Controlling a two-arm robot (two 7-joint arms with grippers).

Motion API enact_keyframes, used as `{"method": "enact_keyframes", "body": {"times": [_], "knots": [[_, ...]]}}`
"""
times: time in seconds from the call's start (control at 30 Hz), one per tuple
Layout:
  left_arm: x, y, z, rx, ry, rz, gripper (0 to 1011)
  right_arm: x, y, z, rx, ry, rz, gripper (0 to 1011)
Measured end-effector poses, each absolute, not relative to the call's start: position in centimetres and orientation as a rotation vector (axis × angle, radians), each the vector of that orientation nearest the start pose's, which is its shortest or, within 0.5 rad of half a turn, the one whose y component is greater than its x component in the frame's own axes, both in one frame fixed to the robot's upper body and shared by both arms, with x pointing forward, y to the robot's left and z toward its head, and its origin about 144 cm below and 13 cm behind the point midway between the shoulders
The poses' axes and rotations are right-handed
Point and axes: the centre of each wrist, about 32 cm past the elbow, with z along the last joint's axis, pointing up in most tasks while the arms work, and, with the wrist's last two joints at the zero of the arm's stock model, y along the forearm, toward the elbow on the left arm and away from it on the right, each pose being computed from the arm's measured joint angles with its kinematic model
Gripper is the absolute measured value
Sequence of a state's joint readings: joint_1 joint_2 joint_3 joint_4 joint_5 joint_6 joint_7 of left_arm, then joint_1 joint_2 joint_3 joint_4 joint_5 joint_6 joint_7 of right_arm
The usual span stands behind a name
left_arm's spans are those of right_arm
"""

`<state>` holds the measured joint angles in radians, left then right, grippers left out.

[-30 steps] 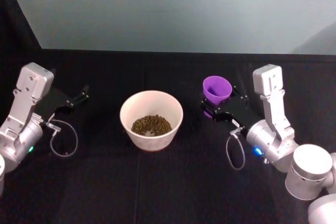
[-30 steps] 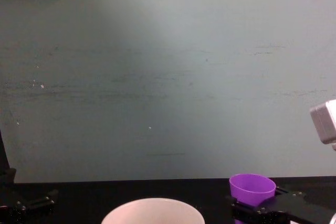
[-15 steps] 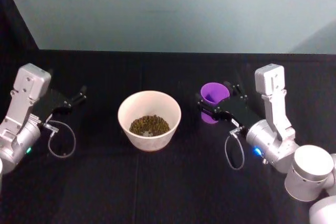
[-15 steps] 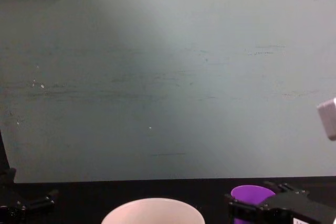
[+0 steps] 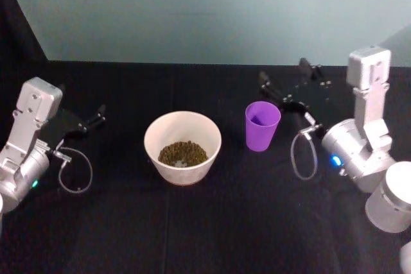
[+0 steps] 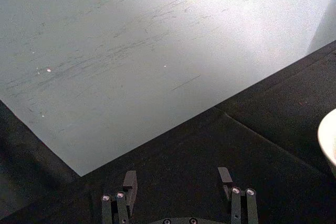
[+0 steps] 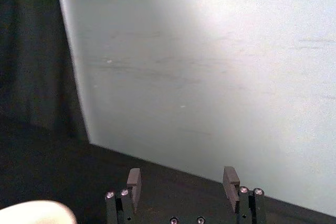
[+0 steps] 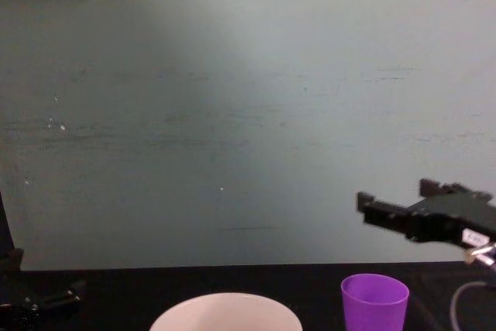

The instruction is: Pick up the cup and pour the mung beans from the cup into the bowl.

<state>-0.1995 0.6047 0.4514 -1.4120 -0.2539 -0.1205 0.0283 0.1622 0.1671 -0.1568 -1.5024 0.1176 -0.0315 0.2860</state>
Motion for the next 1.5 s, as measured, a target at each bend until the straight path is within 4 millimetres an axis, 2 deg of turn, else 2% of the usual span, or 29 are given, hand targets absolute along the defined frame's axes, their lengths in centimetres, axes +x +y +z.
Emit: {"method": "enact_keyframes", "body": {"times": [0.23,0.33,0.47,0.67,0.77,1.5], "knots": [[48.9,31.0,114.0,0.304,-0.285,1.248,1000,50.9,-25.3,118.3,-0.011,-0.143,-1.231,1002],[48.9,31.0,114.0,0.304,-0.285,1.248,1000,51.1,-26.2,117.8,-0.052,-0.150,-1.266,1003],[48.9,31.0,114.0,0.304,-0.285,1.248,1000,51.2,-26.9,115.9,-0.113,-0.142,-1.309,1003],[48.9,31.0,114.0,0.304,-0.285,1.248,1000,50.9,-27.2,113.3,-0.178,-0.113,-1.344,1003],[48.9,31.0,114.0,0.304,-0.285,1.248,1000,50.7,-27.1,112.8,-0.194,-0.112,-1.353,1003],[48.9,31.0,114.0,0.304,-0.285,1.248,1000,50.7,-27.1,112.8,-0.195,-0.117,-1.356,1003]]}}
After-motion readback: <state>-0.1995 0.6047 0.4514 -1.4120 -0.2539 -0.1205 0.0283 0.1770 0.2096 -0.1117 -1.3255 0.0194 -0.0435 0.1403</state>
